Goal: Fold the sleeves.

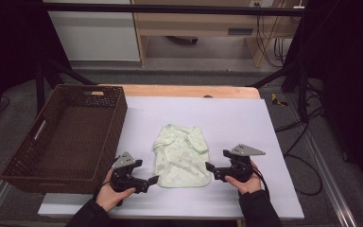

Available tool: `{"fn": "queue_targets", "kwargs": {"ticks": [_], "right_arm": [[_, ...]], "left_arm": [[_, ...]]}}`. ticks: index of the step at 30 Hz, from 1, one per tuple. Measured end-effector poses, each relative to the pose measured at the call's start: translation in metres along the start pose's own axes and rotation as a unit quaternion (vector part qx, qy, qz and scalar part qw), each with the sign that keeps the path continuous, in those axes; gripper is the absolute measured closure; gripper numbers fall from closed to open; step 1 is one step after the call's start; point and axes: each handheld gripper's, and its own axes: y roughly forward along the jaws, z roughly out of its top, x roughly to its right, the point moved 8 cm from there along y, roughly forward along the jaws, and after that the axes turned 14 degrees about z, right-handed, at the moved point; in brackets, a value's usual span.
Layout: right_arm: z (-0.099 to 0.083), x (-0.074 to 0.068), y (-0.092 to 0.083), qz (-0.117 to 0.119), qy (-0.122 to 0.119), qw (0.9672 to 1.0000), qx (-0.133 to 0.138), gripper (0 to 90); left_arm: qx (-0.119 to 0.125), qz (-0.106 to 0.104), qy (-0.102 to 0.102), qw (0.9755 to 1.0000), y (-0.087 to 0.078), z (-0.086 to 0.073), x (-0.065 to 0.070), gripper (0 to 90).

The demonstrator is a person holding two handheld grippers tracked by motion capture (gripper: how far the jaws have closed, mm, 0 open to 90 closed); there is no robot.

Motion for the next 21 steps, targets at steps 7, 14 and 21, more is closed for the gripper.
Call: {"fn": "queue_targets", "kwargs": {"ticks": [7, 14, 21], "right_arm": [[-0.010, -0.004, -0.005, 0.006, 0.002, 1.0000, -0.007, 5.2], [-0.018, -0.008, -0.008, 0.010, 0.004, 0.9999, -0.009, 4.1], [-0.027, -0.012, -0.008, 0.019, 0.012, 0.9996, -0.020, 5.4]], "left_arm": [[-0.006, 0.002, 0.003, 1.0000, 0.003, 0.000, 0.003, 1.8], [-0.013, -0.004, 0.009, 0.9999, 0.007, 0.000, 0.009, 1.8], [-0.024, 0.001, 0.002, 0.9997, 0.013, 0.000, 0.012, 1.8]]}}
